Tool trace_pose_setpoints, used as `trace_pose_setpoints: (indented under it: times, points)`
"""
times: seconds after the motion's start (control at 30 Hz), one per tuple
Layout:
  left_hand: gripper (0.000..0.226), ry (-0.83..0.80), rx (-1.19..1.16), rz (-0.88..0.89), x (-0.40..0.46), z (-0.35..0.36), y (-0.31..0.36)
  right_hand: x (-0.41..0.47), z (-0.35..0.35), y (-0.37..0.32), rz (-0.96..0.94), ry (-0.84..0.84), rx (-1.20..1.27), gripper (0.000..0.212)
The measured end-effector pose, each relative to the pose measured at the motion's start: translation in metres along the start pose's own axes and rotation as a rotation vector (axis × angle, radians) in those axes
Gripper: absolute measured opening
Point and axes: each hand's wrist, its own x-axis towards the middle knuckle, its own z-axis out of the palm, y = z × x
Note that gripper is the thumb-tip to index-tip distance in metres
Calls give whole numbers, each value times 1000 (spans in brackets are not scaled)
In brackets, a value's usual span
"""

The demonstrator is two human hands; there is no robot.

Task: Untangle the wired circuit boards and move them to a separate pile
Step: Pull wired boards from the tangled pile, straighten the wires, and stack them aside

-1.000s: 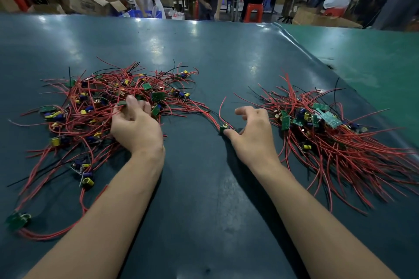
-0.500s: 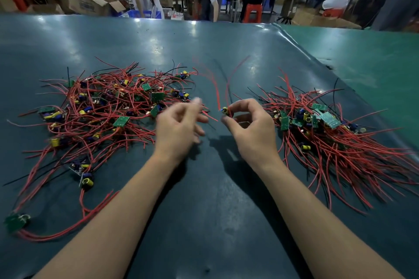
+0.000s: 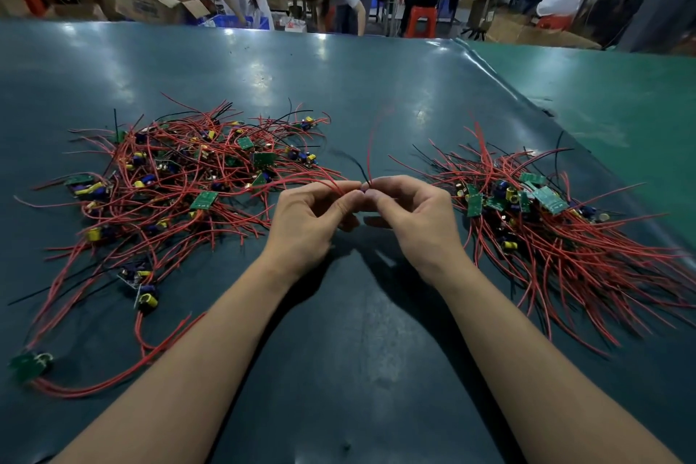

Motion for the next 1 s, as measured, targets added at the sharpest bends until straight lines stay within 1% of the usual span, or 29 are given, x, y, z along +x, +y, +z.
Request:
trace_pose_setpoints:
  times: [0.07, 0.1, 0.23, 0.33, 0.4, 0.53, 0.63, 0.77, 1.0]
  points:
    - [11, -9, 7, -8, 0, 1, 0, 0, 2, 0, 4, 23, -5, 14]
    - [12, -7, 6, -10, 0, 2, -1, 0, 3, 0, 36, 41, 40, 14]
    - [13, 52, -82, -25, 1, 1, -1, 5, 2, -5, 241, 152, 435, 19]
    - [14, 73, -178, -43, 2, 2, 0, 7, -2, -6, 300, 153, 580, 20]
    - [14, 54, -206, -61, 2, 4, 1, 7, -2, -5, 285, 133, 573, 16]
    - [14, 10, -183, -48, 1, 4, 3, 5, 1, 0, 247, 41, 433, 12]
    - [12, -22, -142, -59, 0, 1, 3, 5, 1, 1, 241, 60, 383, 12]
    - [10, 4, -91, -86, 1, 0, 2, 8, -4, 1, 176, 133, 305, 19]
    - [5, 4, -168, -85, 1, -1, 4, 15, -14, 3, 67, 362, 287, 24]
